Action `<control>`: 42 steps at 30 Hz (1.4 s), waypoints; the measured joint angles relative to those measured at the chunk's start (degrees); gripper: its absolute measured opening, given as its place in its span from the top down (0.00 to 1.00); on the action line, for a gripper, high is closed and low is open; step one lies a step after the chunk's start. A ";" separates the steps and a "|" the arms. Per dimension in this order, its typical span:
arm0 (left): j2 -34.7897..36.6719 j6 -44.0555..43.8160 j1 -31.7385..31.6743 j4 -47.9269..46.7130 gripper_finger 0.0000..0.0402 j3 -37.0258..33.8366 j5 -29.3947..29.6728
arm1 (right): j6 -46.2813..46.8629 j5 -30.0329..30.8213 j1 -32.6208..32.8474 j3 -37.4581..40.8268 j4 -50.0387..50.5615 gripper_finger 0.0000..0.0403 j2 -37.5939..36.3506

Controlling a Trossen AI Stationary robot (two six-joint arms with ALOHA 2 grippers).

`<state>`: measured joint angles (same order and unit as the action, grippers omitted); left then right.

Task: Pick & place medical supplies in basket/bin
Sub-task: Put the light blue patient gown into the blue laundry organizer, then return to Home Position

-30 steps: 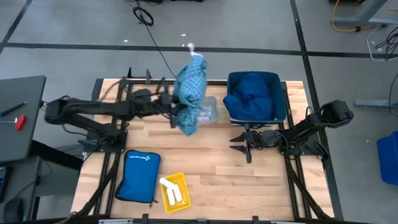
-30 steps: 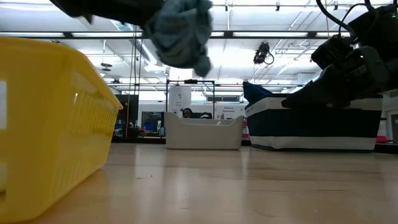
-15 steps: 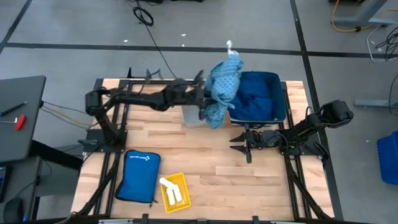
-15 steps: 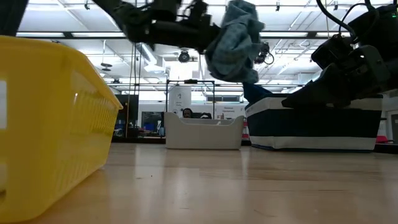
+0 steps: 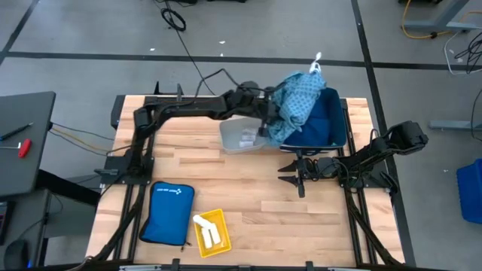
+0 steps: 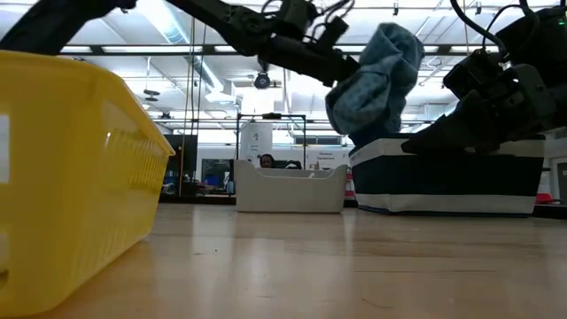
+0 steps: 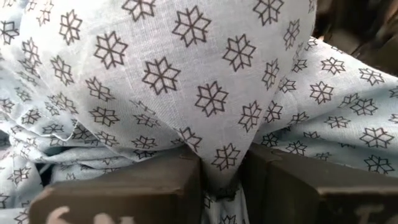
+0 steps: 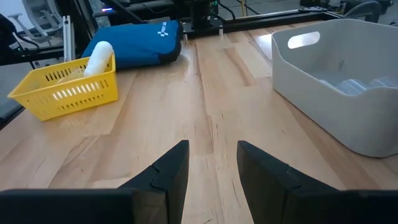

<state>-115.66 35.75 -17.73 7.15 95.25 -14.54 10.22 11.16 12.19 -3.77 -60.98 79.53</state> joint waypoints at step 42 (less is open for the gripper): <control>-15.67 20.84 2.04 -26.28 0.21 28.50 5.22 | -0.03 -0.11 0.01 0.00 0.66 0.64 0.00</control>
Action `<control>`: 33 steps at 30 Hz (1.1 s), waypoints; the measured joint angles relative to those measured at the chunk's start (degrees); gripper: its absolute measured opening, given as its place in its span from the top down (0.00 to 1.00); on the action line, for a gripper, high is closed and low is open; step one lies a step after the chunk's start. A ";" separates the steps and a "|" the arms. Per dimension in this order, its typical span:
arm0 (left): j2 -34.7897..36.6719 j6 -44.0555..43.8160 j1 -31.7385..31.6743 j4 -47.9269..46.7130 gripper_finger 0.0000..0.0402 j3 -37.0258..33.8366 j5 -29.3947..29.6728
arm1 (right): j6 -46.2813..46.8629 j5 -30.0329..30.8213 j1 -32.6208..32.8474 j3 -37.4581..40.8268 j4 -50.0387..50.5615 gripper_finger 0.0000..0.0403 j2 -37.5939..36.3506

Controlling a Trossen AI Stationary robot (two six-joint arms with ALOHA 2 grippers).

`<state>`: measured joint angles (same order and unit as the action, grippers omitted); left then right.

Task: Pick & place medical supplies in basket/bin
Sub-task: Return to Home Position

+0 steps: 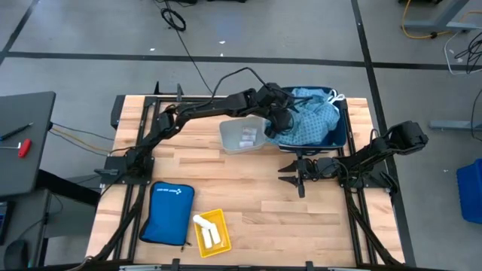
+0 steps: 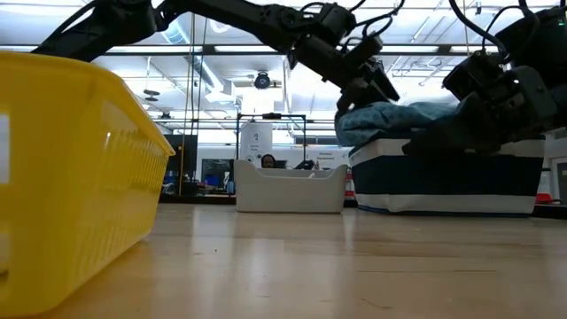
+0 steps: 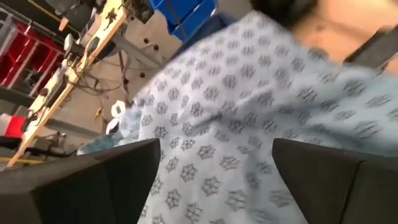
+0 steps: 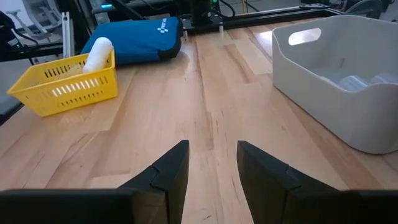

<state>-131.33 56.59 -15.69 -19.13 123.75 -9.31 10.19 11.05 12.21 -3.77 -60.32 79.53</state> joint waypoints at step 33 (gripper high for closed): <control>7.18 -63.82 1.51 52.20 0.30 -11.00 -29.77 | -1.67 0.42 -0.07 0.02 2.24 0.64 0.00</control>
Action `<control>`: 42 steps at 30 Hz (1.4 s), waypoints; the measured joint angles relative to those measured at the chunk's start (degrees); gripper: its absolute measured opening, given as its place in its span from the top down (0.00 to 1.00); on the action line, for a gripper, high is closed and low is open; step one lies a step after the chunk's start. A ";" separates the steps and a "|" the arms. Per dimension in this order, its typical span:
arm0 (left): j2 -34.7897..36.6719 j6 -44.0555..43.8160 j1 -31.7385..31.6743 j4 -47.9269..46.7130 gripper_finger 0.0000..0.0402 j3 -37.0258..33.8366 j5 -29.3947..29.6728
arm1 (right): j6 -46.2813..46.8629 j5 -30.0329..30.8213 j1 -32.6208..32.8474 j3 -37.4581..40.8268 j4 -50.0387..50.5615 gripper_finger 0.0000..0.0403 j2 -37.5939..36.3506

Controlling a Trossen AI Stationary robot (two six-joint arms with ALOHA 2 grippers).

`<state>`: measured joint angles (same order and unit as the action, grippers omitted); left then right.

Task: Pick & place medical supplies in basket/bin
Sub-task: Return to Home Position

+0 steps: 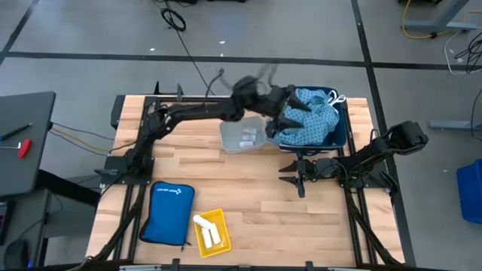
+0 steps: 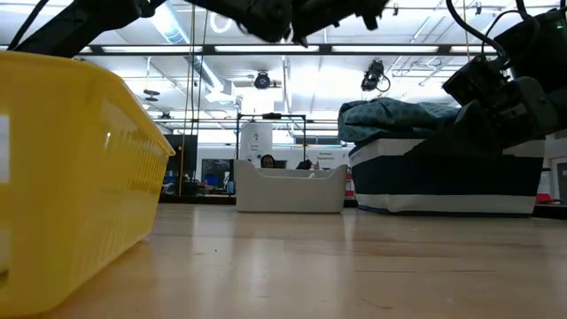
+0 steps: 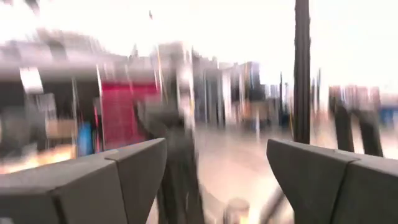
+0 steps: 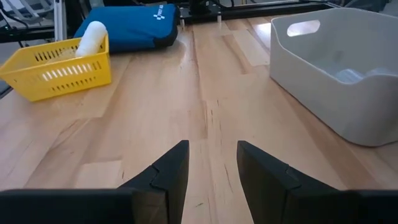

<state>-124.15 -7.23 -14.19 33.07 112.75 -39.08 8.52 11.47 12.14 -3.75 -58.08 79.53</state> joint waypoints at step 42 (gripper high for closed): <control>30.86 11.31 2.31 45.03 0.30 -79.40 32.97 | -0.16 1.87 -0.11 0.00 0.07 0.64 0.00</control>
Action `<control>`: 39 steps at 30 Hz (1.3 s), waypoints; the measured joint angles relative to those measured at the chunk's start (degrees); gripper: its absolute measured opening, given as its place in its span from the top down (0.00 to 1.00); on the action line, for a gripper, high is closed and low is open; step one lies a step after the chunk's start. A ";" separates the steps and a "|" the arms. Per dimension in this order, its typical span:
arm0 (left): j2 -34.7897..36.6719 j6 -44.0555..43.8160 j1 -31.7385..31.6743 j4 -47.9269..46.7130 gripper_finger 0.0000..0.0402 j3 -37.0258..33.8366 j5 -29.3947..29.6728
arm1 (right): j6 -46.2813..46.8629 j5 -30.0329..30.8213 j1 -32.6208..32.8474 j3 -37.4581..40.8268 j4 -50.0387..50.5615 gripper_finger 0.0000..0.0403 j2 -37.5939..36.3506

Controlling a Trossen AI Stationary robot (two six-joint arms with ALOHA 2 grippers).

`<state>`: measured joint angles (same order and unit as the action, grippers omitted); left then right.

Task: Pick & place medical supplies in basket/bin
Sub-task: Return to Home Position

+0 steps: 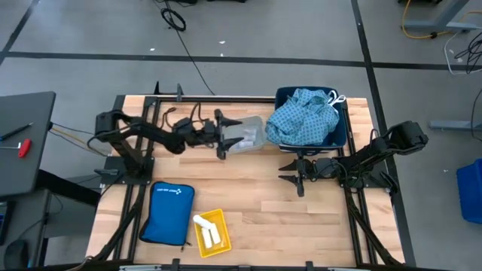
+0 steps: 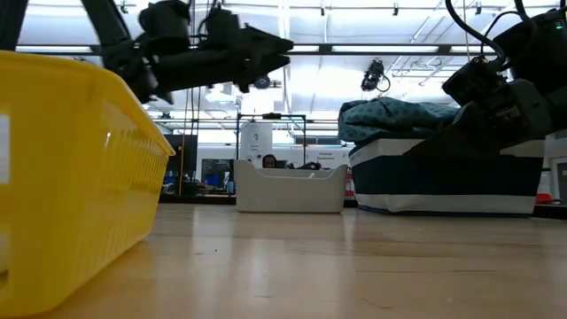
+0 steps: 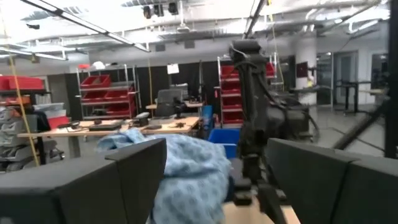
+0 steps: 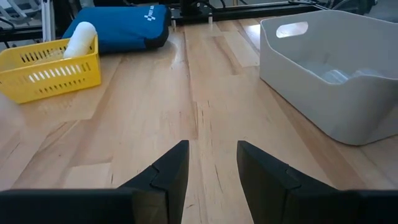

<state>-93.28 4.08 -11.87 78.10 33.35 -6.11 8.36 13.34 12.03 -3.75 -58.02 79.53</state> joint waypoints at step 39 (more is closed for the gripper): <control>11.20 -1.78 4.45 4.04 0.30 -33.03 6.44 | 7.19 12.49 16.16 3.32 -11.37 0.66 -0.49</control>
<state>-82.08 2.30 -7.42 82.14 0.32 0.33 15.55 25.83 28.19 -0.42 -69.39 79.04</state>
